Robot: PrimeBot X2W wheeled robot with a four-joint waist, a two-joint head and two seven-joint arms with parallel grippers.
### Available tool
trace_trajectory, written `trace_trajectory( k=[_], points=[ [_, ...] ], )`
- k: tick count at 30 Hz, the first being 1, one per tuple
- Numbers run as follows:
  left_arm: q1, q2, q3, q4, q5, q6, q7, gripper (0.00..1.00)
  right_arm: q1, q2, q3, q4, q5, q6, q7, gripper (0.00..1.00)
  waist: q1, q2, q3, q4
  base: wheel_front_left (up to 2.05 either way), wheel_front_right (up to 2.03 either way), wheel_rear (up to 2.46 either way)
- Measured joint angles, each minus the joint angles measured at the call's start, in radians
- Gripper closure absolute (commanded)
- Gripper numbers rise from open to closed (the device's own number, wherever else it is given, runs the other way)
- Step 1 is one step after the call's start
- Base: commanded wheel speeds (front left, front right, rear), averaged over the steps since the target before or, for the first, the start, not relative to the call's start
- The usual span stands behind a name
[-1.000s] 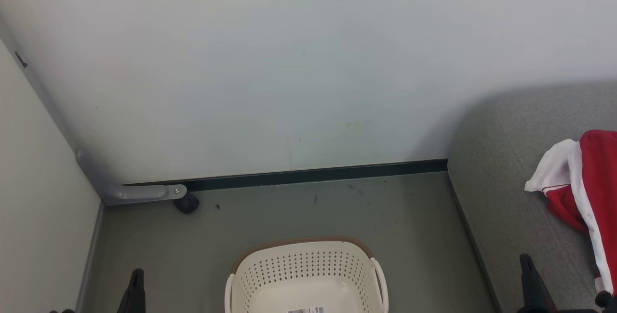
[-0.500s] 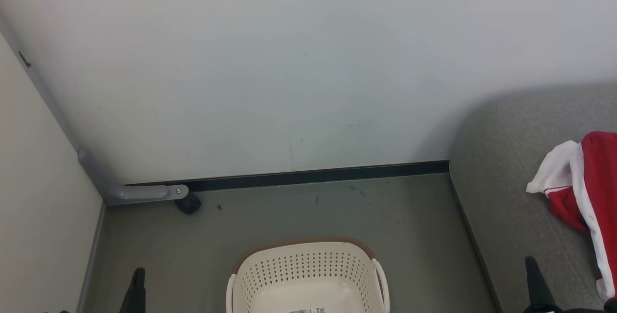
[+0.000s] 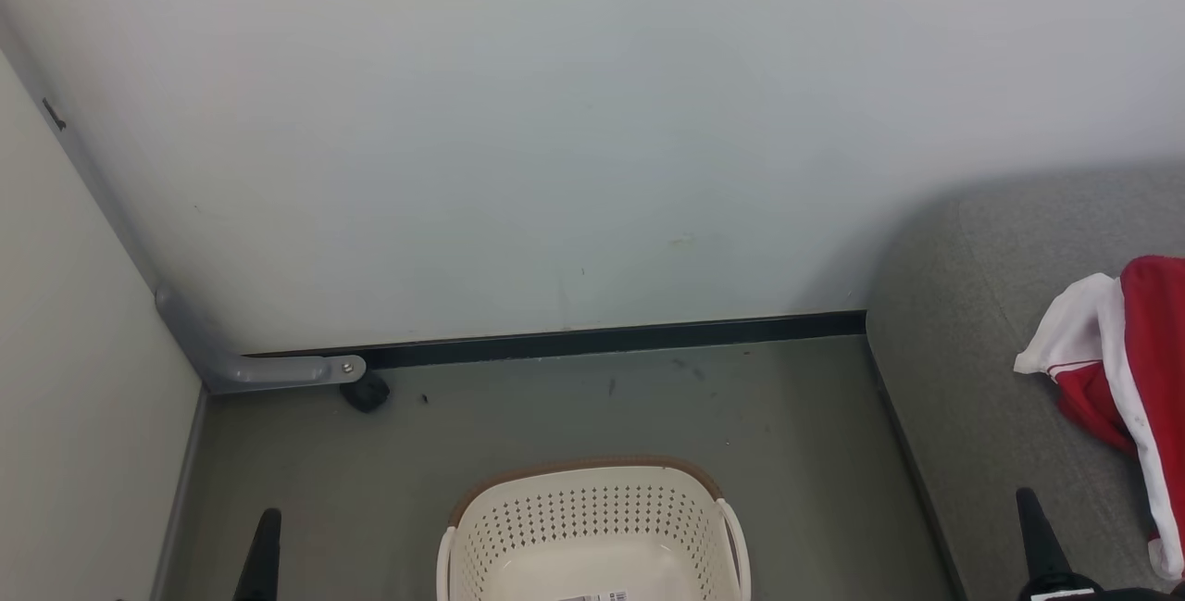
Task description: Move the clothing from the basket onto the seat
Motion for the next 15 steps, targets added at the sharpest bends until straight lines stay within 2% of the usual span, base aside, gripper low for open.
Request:
trace_trajectory(
  k=[15],
  points=[
    [-0.034,-0.029,0.042,0.035,-0.168,-0.035,0.054,1.00,-0.018,0.022,-0.047,0.013,0.189,0.009,0.052,1.00,0.0000,0.0000,-0.003,0.005,0.00,0.00,0.00]
  ],
)
